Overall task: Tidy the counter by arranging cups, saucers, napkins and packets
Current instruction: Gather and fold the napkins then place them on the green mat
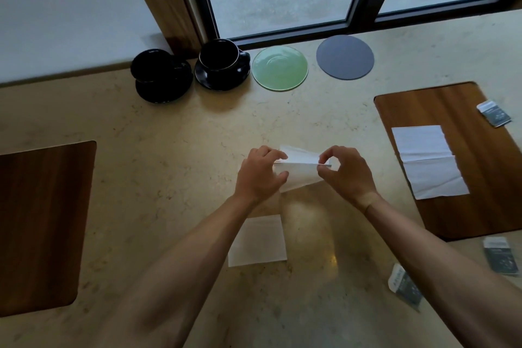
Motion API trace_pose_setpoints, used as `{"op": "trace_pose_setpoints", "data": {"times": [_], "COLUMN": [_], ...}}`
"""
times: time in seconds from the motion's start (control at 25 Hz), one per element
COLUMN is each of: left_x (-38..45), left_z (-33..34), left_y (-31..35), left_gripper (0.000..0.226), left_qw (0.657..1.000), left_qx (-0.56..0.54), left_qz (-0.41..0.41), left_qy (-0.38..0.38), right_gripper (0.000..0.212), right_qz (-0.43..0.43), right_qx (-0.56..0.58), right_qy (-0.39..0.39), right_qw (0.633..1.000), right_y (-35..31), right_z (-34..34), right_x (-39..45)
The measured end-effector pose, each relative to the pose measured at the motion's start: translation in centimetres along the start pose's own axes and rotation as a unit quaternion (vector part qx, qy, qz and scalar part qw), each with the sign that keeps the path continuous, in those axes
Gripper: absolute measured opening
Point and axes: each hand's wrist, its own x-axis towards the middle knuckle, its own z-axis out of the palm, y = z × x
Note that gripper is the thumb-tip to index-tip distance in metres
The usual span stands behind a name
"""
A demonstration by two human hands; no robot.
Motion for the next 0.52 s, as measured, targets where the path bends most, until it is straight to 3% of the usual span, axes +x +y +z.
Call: {"op": "trace_pose_setpoints", "data": {"times": [0.12, 0.2, 0.28, 0.4, 0.52], "left_x": [-0.5, -1.0, -2.0, -4.1, -6.3], "left_z": [-0.9, -2.2, -4.1, -5.8, -6.3], "left_y": [0.8, 1.5, 2.2, 2.6, 2.0], "left_gripper": [0.020, 0.016, 0.017, 0.018, 0.018], "left_qw": [0.999, 0.988, 0.947, 0.882, 0.828], "left_qx": [-0.050, -0.140, -0.289, -0.426, -0.505], "left_qz": [-0.009, -0.058, -0.138, -0.199, -0.243], "left_qy": [0.009, 0.005, -0.034, -0.037, -0.010], "right_gripper": [0.007, 0.005, 0.005, 0.014, 0.025], "right_qz": [0.037, 0.070, 0.110, 0.182, 0.266], "right_qx": [0.037, 0.109, 0.213, 0.367, 0.466], "right_qy": [-0.044, -0.056, -0.050, -0.064, -0.128], "right_qw": [0.998, 0.990, 0.970, 0.910, 0.834], "right_y": [-1.8, -2.9, -4.1, -5.9, -7.0], "right_z": [-1.6, -2.7, -3.4, -3.0, -0.9], "right_x": [-1.1, -1.6, -2.0, -2.6, -4.2]}}
